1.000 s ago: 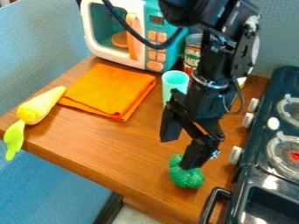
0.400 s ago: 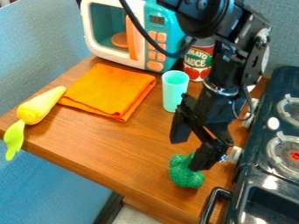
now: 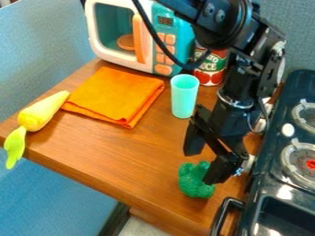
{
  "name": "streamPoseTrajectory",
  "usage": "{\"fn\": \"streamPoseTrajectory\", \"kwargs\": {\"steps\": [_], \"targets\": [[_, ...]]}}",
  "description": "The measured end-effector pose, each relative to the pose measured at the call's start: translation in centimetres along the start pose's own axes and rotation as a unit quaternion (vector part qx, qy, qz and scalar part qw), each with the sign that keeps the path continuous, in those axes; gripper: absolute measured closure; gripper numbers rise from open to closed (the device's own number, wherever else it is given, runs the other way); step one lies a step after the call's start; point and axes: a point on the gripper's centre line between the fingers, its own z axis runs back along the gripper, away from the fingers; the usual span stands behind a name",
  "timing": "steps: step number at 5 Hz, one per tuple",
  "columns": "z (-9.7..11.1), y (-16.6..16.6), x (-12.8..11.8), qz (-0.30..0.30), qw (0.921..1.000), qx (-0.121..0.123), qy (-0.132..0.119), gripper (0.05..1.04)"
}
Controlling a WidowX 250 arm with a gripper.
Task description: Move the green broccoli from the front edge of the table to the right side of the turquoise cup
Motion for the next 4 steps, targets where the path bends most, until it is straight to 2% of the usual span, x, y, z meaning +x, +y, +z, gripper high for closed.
{"fn": "streamPoseTrajectory", "kwargs": {"steps": [1,2,3,4], "targets": [[-0.41,0.00,0.20,0.006,1.0000,-0.001,0.008,0.115],[-0.80,0.22,0.10,0.035,0.9990,0.004,0.027,0.387],[-0.86,0.20,0.00,0.041,0.9986,0.004,0.032,0.674],[-0.83,0.19,-0.08,0.044,0.9982,0.003,0.040,0.751]]}}
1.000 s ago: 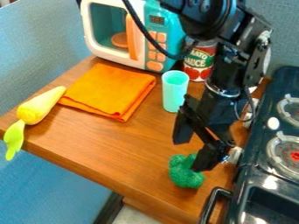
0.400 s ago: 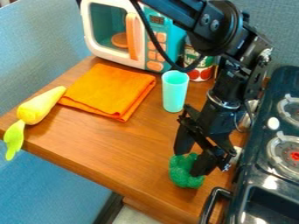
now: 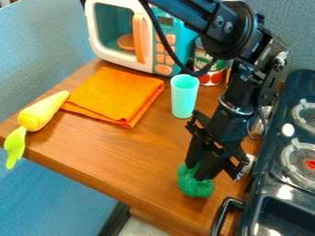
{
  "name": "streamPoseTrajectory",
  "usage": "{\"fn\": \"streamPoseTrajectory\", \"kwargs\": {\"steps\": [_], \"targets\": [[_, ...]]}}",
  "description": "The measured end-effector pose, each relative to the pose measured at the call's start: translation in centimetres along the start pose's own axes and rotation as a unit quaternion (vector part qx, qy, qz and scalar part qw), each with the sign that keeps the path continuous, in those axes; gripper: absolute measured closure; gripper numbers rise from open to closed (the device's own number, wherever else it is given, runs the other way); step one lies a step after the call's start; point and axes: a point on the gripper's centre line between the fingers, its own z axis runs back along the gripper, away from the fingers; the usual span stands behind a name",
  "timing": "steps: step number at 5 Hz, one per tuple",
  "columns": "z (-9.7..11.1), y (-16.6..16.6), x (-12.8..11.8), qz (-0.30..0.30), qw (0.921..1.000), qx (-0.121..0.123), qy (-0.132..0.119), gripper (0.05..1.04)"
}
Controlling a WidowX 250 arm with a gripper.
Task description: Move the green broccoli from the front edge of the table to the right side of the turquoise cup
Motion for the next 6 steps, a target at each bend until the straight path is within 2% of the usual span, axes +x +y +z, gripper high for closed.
{"fn": "streamPoseTrajectory", "kwargs": {"steps": [1,2,3,4,5,6], "targets": [[0.0,-0.2,-0.3,-0.011,0.9999,-0.009,0.009,0.751],[4.2,2.0,-0.4,0.008,0.9991,-0.028,-0.032,0.751],[8.3,3.8,1.3,0.008,0.9962,-0.045,-0.074,0.751],[8.5,4.3,3.8,-0.004,0.9968,-0.048,-0.064,0.751],[7.4,4.8,5.5,-0.002,0.9976,-0.042,-0.055,0.751],[6.0,5.8,6.6,0.010,0.9992,-0.016,-0.036,0.751]]}}
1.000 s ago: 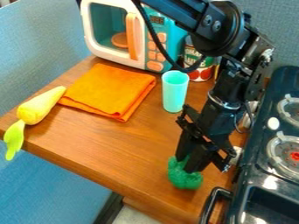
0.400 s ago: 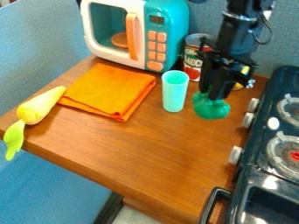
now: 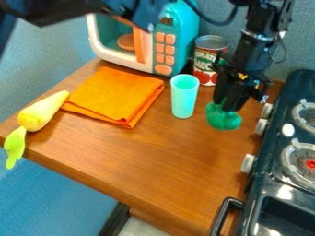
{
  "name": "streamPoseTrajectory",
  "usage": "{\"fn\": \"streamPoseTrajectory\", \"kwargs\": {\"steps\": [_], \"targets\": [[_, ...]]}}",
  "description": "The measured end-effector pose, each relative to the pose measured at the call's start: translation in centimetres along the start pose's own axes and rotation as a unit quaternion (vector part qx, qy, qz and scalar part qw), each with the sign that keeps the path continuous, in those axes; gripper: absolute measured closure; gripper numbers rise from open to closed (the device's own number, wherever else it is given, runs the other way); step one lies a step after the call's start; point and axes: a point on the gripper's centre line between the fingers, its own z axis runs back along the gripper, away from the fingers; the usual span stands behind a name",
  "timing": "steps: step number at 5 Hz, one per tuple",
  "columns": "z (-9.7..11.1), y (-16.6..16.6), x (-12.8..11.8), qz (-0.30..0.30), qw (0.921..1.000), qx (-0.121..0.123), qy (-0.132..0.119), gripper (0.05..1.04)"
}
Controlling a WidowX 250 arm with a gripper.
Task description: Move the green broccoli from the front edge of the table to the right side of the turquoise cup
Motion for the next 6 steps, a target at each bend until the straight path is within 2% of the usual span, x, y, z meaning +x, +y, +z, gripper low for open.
{"fn": "streamPoseTrajectory", "kwargs": {"steps": [2,4,5,6], "targets": [[-0.6,1.2,2.0,0.011,0.9996,0.023,0.011,0.751],[-2.9,2.7,3.2,0.018,0.9990,0.012,0.038,0.751],[-3.4,3.5,3.4,0.029,0.9991,0.005,0.029,0.751],[-3.8,3.5,3.1,0.036,0.9989,0.000,0.029,0.659]]}}
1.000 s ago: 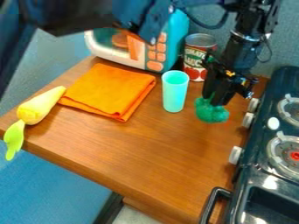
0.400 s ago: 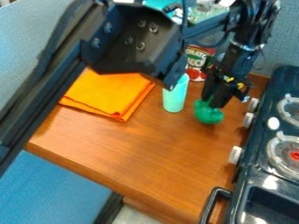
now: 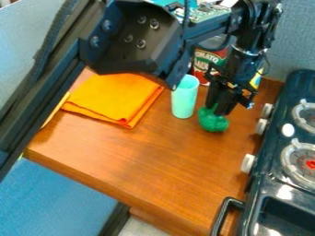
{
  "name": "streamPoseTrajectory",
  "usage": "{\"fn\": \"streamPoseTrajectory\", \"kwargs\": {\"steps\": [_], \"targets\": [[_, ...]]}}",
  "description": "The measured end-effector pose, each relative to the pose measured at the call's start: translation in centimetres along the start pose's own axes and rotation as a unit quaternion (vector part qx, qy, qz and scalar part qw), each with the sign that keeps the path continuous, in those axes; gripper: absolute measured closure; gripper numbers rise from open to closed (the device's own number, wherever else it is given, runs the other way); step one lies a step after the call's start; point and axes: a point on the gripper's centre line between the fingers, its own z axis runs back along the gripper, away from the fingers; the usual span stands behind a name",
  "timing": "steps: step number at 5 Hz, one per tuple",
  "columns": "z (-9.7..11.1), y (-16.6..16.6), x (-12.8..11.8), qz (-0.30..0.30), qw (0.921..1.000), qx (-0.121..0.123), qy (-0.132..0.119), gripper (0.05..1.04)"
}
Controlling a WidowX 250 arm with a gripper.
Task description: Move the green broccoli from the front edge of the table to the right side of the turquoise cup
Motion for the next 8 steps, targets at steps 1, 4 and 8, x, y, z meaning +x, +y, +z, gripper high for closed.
{"fn": "streamPoseTrajectory", "kwargs": {"steps": [1,4,8], "targets": [[-0.8,-0.2,-0.4,0.005,0.9999,-0.003,0.015,0.385],[3.8,-0.3,-3.5,0.015,0.9983,-0.004,-0.056,0.079],[1.0,5.8,-19.3,0.046,0.9951,-0.050,0.072,0.079]]}}
